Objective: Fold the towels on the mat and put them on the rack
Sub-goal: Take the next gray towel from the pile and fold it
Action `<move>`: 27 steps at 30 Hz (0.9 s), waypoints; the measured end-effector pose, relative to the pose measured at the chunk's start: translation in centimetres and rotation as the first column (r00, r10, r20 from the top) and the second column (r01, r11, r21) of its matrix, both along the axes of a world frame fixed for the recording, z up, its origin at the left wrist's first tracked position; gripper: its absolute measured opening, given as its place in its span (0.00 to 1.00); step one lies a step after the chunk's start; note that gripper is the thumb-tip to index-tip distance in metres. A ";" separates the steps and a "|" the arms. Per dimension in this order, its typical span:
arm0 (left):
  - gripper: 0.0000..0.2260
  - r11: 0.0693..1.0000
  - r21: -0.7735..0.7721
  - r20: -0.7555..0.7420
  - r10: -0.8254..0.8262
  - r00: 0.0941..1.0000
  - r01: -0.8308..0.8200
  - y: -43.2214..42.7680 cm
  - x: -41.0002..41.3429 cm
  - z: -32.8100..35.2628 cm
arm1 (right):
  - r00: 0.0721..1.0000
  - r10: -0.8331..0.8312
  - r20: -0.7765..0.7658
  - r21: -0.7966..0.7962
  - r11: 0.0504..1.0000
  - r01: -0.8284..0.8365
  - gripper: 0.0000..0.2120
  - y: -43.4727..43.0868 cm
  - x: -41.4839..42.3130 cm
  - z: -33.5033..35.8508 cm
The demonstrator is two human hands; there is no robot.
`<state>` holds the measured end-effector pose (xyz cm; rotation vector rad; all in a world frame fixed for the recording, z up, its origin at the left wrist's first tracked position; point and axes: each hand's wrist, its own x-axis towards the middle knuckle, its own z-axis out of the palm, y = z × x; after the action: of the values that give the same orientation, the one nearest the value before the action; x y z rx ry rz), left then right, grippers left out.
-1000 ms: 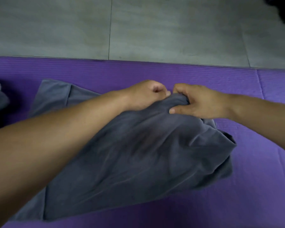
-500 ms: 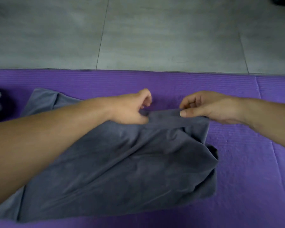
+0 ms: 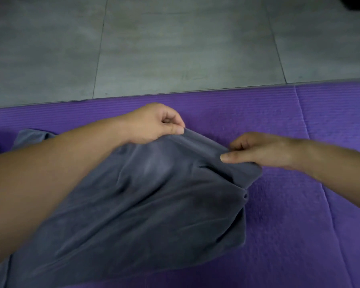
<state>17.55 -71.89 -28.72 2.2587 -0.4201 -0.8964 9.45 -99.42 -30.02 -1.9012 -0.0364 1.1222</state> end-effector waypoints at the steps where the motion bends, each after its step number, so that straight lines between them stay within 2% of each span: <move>1: 0.03 0.999 0.014 0.021 0.037 0.999 -0.037 0.6 0.3 0.1 | 0.999 0.037 -0.032 -0.034 0.999 -0.038 0.22 -0.7 0.0 0.3; 4: 0.04 0.994 0.026 0.000 0.103 0.995 -0.103 1.7 0.7 0.0 | 0.995 -0.029 -0.091 0.034 0.999 0.032 0.27 -3.2 0.2 1.3; 6: 0.05 0.990 0.119 0.061 0.074 0.995 -0.081 1.3 0.7 -0.3 | 0.991 -0.135 -0.020 0.146 0.980 0.137 0.29 -4.6 0.3 1.5; 8: 0.05 0.975 0.213 0.184 0.017 0.983 -0.057 -0.2 0.5 -0.4 | 0.963 -0.269 0.001 0.362 0.898 0.250 0.22 -5.3 -0.1 1.7; 9: 0.06 0.978 0.205 0.228 -0.010 0.974 -0.038 -1.4 0.1 -0.1 | 0.949 -0.316 -0.013 0.449 0.846 0.288 0.19 -5.2 -0.3 1.9; 11: 0.16 0.996 0.065 0.212 -0.068 0.975 0.056 -4.1 -0.9 0.8 | 0.927 -0.372 0.039 0.493 0.815 0.306 0.12 -4.2 -0.9 2.7; 13: 0.17 0.983 -0.124 0.109 -0.122 0.987 0.135 -7.0 -2.2 1.9 | 0.892 -0.431 0.136 0.457 0.826 0.330 0.05 -3.4 -1.3 3.2; 14: 0.14 0.973 -0.185 0.060 -0.130 0.990 0.139 -8.2 -2.6 2.1 | 0.877 -0.451 0.168 0.442 0.829 0.342 0.05 -3.3 -1.3 3.3; 16: 0.04 0.959 -0.276 -0.028 -0.079 0.996 0.069 -9.4 -2.8 2.0 | 0.869 -0.477 0.134 0.441 0.813 0.379 0.09 -3.8 -1.4 3.3; 18: 0.05 0.956 -0.295 -0.040 -0.008 0.999 -0.004 -9.4 -2.4 1.5 | 0.909 -0.413 0.060 0.401 0.844 0.357 0.12 -4.9 -1.5 3.3; 20: 0.06 0.960 -0.279 -0.029 0.031 0.999 -0.038 -8.9 -2.0 1.1 | 0.972 -0.233 0.021 0.250 0.943 0.220 0.13 -6.3 -1.7 3.1; 23: 0.05 0.963 -0.266 -0.028 0.038 0.999 -0.044 -8.5 -1.9 1.0 | 0.995 -0.098 -0.038 0.134 0.986 0.102 0.11 -7.7 -1.8 3.3; 27: 0.06 0.959 -0.270 0.038 0.095 0.995 -0.082 -8.5 -1.2 1.1 | 0.995 -0.048 0.085 0.036 0.998 0.045 0.08 -9.6 -1.6 5.1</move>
<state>16.30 -80.38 -27.57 2.0367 -0.4319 -0.6925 7.90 -109.03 -24.88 -1.9091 -0.0587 1.0026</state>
